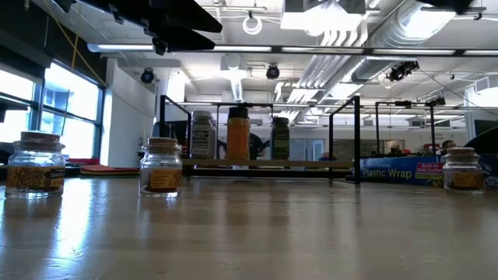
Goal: Shelf spices
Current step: Put the green seasoning bottle on the shelf aligned with the other green seasoning bottles
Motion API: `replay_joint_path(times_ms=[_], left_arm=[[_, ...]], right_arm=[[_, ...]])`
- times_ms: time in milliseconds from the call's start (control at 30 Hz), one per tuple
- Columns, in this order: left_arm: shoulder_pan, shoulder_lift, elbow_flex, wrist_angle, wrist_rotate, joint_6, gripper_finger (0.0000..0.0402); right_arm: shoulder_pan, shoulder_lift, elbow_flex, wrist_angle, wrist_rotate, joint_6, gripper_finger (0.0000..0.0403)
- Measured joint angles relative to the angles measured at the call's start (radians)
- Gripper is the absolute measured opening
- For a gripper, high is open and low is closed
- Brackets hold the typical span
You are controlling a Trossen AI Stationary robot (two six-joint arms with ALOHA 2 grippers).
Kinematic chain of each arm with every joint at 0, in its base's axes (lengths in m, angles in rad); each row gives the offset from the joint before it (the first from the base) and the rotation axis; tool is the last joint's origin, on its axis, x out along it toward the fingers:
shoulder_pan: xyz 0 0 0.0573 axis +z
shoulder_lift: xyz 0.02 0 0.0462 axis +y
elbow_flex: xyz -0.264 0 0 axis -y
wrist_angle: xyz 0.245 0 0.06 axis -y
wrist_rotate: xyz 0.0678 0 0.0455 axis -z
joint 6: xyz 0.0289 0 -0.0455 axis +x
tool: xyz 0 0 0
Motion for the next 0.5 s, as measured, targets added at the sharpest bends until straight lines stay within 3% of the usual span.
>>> replay_joint_path(times_ms=[233,500], left_arm=[[-0.005,0.000,0.000,-0.025,0.030,-0.022,0.0268],[-0.007,0.000,0.000,-0.054,0.036,-0.036,0.0268]], right_arm=[[0.145,0.149,0.041,-0.129,-0.088,0.303,0.0204],[0.229,0.201,0.041,-0.172,-0.089,0.540,0.0292]])
